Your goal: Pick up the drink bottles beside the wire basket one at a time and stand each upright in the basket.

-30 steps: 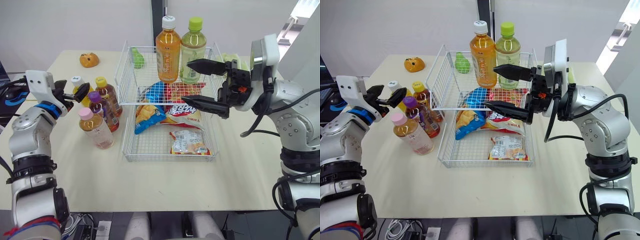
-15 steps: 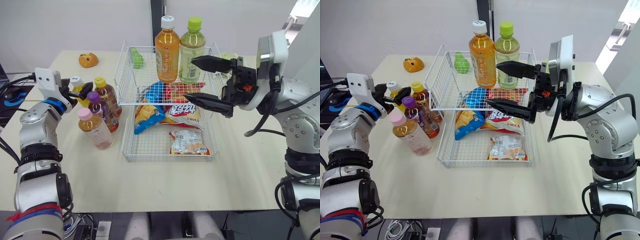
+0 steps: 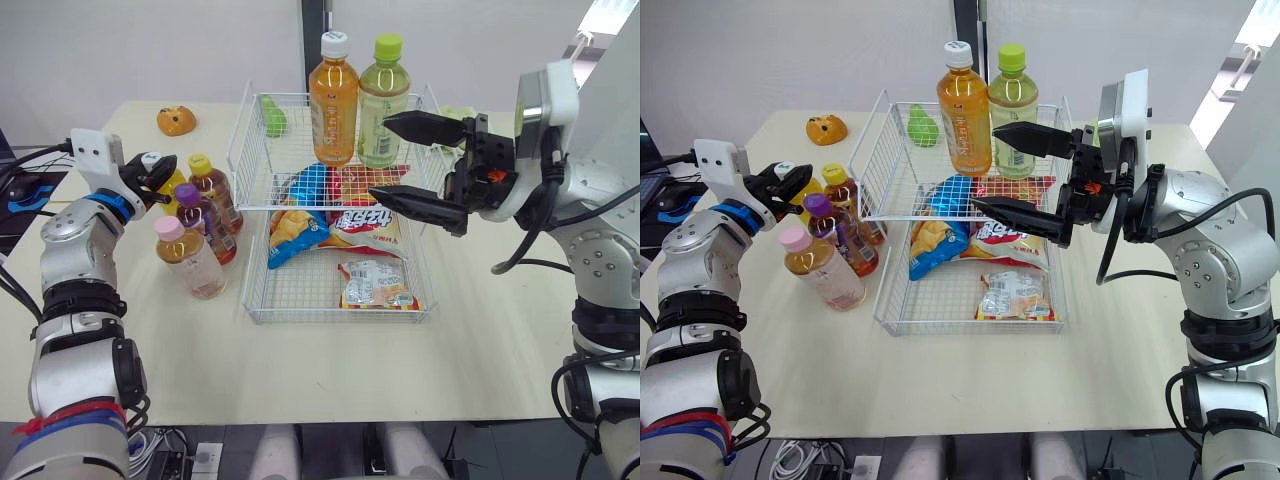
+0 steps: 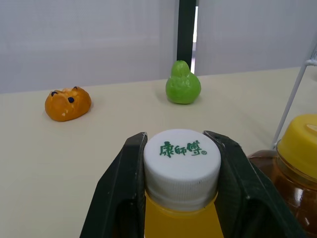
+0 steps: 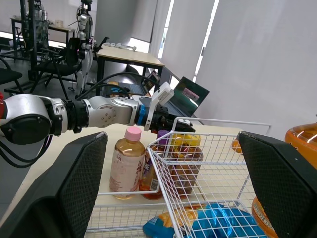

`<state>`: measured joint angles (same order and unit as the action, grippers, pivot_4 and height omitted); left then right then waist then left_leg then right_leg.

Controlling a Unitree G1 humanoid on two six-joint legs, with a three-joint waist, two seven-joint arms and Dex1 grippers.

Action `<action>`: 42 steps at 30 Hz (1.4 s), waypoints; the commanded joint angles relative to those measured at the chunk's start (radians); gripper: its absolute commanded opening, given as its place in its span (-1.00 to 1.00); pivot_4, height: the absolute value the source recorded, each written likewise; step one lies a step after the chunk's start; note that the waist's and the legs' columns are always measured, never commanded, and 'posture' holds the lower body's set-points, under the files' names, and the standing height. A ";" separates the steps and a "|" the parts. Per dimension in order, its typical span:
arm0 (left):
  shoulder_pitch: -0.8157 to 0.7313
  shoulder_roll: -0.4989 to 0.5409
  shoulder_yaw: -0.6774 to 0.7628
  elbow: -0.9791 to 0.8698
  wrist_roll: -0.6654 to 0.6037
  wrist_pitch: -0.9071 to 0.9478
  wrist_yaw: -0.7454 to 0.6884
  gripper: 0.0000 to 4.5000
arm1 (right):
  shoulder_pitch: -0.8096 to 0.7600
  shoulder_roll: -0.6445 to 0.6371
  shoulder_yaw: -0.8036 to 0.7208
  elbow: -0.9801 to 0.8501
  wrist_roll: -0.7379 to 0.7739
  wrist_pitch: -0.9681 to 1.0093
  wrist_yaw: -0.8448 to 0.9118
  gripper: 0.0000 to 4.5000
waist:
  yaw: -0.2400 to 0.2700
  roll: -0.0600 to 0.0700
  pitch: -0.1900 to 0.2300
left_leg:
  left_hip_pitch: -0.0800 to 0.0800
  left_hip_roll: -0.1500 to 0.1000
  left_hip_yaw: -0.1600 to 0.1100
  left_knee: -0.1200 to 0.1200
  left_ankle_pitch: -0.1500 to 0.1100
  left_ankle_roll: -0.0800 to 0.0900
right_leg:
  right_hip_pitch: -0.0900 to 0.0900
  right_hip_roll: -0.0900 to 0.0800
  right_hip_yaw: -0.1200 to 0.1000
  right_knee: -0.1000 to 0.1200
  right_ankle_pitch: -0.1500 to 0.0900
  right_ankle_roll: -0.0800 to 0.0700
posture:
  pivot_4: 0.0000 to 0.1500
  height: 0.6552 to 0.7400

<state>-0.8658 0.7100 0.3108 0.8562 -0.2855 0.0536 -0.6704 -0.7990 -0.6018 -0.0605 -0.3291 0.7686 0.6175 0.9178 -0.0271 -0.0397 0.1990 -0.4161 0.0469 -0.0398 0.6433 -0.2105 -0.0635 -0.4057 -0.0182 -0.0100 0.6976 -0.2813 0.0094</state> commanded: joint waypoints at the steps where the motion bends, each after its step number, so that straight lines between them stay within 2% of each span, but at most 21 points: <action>1: 0.022 0.027 0.022 -0.034 -0.003 -0.010 0.005 -0.40 | -0.005 -0.011 -0.032 -0.026 0.017 -0.011 0.001 1.00 | -0.001 0.000 0.000 | 0.000 0.000 0.000 0.000 0.000 0.000 | 0.000 0.000 0.000 0.000 0.000 0.000 | 1.00 1.00; 8: 0.118 0.126 0.092 -0.215 -0.068 0.064 -0.037 -0.40 | -0.003 -0.007 -0.031 -0.026 0.026 -0.006 0.004 1.00 | -0.013 0.000 0.000 | 0.000 0.001 0.000 -0.001 0.000 0.000 | -0.001 0.000 0.001 0.000 0.000 0.000 | 1.00 1.00; 15: 0.166 0.287 0.150 -0.427 -0.158 0.274 -0.120 -0.40 | -0.007 0.002 -0.015 -0.006 0.004 -0.026 0.017 1.00 | -0.006 0.000 0.001 | -0.002 0.001 0.000 -0.002 0.000 0.000 | -0.003 0.000 0.000 -0.001 0.000 0.000 | 1.00 1.00; 20: 0.037 0.415 0.137 -0.569 -0.294 0.506 -0.239 -0.40 | -0.019 0.025 0.016 0.039 -0.033 -0.061 0.036 1.00 | 0.012 -0.003 0.003 | -0.004 0.000 -0.001 -0.001 0.000 0.000 | -0.003 0.000 -0.001 -0.002 0.000 0.000 | 1.00 1.00; 24: -0.127 0.443 0.080 -0.593 -0.360 0.642 -0.292 -0.40 | -0.027 0.041 0.027 0.065 -0.060 -0.086 0.043 1.00 | 0.017 -0.003 0.003 | -0.004 0.000 0.000 0.000 0.000 0.000 | -0.002 0.000 0.000 -0.002 0.000 0.001 | 1.00 1.00; 28: -0.422 0.400 -0.060 -0.517 -0.353 0.712 -0.376 -0.40 | -0.029 0.058 0.035 0.080 -0.080 -0.107 0.042 1.00 | 0.018 -0.003 0.003 | -0.004 0.000 -0.001 0.000 0.000 0.000 | -0.003 0.001 -0.001 -0.001 0.000 0.001 | 1.00 1.00; 33: -0.644 0.310 -0.177 -0.336 -0.268 0.657 -0.461 -0.40 | -0.009 0.058 0.027 0.056 -0.092 -0.111 0.027 1.00 | 0.007 -0.001 0.004 | -0.003 0.000 0.001 -0.001 0.000 0.000 | -0.003 0.001 0.001 -0.001 0.000 0.001 | 1.00 1.00; 37: -0.757 0.196 -0.223 -0.173 -0.195 0.566 -0.483 -0.40 | 0.016 0.047 0.014 0.024 -0.094 -0.104 0.005 1.00 | 0.001 -0.001 0.004 | -0.003 0.000 0.000 0.000 0.000 0.000 | -0.003 0.001 0.000 0.000 0.000 0.001 | 1.00 1.00; 42: -0.807 0.069 -0.240 -0.011 -0.104 0.405 -0.460 -0.40 | 0.045 0.026 -0.005 -0.019 -0.085 -0.088 -0.029 1.00 | 0.000 -0.001 0.004 | -0.006 0.000 0.001 0.000 0.000 0.000 | -0.005 0.001 0.001 -0.001 0.000 0.001 | 1.00 1.00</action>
<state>-1.6117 0.7864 0.0467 0.8313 -0.4016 0.5266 -1.1441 -0.7522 -0.5606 -0.0217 -0.3012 0.6785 0.5320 0.9062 -0.0275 -0.0407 0.2030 -0.4224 0.0467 -0.0389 0.6431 -0.2105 -0.0635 -0.4117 -0.0173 -0.0092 0.6966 -0.2817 0.0103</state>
